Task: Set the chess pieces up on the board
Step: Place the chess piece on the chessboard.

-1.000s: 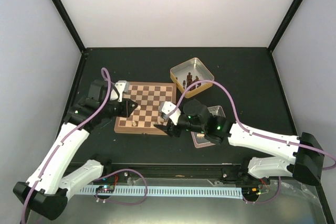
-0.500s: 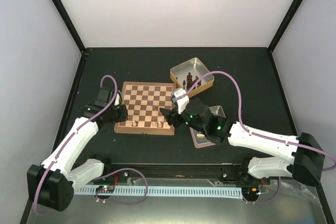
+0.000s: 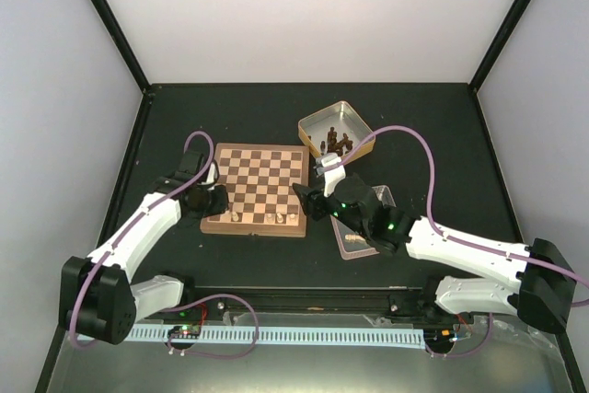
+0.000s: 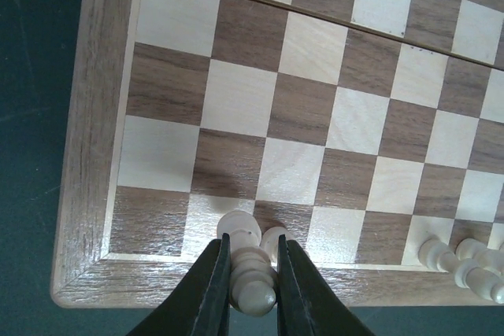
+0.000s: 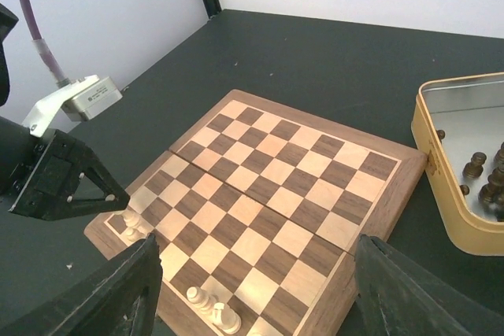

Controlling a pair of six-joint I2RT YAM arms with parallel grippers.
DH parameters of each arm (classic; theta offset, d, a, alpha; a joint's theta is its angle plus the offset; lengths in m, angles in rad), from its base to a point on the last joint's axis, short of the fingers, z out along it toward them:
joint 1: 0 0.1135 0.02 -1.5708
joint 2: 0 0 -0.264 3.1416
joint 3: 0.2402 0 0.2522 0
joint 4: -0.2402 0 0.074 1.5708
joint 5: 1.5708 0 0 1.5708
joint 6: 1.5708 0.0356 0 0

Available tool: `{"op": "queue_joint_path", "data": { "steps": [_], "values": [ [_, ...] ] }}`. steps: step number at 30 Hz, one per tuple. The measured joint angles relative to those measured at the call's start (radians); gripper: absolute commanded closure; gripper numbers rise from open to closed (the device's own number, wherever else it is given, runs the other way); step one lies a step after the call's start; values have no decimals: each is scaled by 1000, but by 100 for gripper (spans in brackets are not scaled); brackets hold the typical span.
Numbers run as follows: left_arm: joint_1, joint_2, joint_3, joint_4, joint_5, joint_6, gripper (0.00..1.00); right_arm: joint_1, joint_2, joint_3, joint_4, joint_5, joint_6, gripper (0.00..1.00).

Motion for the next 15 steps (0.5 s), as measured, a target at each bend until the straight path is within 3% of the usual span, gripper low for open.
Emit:
{"op": "queue_joint_path", "data": {
  "steps": [15],
  "values": [
    [-39, 77, 17, 75, 158, 35, 99, -1, 1, -4, 0, 2, 19, 32]
  ]
}}
